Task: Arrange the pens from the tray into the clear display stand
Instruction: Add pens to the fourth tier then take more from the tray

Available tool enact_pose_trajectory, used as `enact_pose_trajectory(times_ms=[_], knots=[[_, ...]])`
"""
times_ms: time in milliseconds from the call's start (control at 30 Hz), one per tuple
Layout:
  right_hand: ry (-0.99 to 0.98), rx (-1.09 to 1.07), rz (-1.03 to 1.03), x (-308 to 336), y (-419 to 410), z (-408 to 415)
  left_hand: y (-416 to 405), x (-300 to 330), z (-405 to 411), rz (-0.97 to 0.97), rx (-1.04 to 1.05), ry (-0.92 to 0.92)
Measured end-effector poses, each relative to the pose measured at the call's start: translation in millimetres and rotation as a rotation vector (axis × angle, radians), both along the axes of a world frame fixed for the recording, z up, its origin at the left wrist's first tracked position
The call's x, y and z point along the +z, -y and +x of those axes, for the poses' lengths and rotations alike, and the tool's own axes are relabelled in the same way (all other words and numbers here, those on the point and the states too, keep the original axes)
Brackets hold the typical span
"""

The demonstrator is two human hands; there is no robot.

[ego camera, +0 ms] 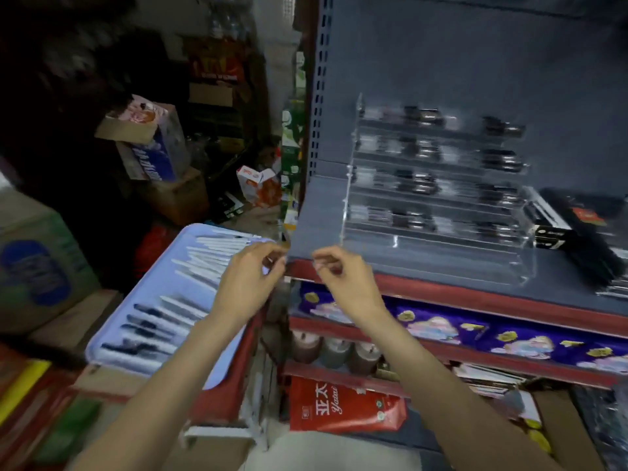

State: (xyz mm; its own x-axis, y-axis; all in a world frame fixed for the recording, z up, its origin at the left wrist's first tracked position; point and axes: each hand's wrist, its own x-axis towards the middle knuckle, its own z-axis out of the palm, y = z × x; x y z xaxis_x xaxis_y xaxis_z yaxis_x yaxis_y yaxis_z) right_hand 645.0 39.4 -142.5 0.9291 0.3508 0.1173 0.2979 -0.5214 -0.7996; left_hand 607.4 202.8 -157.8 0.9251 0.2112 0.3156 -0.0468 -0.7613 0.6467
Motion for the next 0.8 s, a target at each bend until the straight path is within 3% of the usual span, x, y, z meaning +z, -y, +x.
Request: enact_pose_trajectory(times_ms=[367, 500, 800], knots=[[-0.270, 0.139, -0.315, -111.7, -208.2, -79.1, -246.6, -91.9, -90.4, 0.083, -0.041, -0.444], [-0.264, 0.159, -0.476, -135.7, -238.9, -87.2, -280.6, -112.5, -103.2, 0.163, -0.161, -0.557], [-0.179, 0.063, -0.775, -154.6, -265.7, -79.7, -300.4, -140.8, -90.5, 0.223, -0.155, -0.545]])
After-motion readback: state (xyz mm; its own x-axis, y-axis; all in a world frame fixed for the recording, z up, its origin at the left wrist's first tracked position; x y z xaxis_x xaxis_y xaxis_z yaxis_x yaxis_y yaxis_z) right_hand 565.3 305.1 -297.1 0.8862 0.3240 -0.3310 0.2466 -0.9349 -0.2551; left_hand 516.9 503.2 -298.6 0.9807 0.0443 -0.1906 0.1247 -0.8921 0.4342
